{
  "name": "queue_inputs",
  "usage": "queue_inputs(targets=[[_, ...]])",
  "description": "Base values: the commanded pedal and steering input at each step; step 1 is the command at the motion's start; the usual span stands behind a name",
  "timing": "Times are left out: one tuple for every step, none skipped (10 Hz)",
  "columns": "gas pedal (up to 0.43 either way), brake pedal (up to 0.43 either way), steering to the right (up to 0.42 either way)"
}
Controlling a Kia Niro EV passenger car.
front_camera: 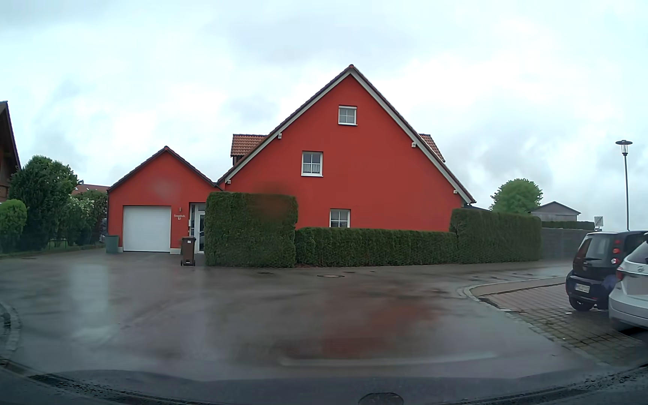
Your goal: Follow the waypoints while adhering to traffic rules and regulations
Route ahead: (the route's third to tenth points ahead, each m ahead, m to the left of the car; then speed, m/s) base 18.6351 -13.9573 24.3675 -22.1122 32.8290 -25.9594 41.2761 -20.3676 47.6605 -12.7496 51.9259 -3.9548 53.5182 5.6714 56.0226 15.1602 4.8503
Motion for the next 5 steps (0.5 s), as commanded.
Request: queue_inputs(targets=[[0.067, 0.000, 0.006], [0.067, 0.000, 0.006], [0.067, 0.000, 0.006], [0.067, 0.000, 0.007], [0.067, 0.000, 0.014]])
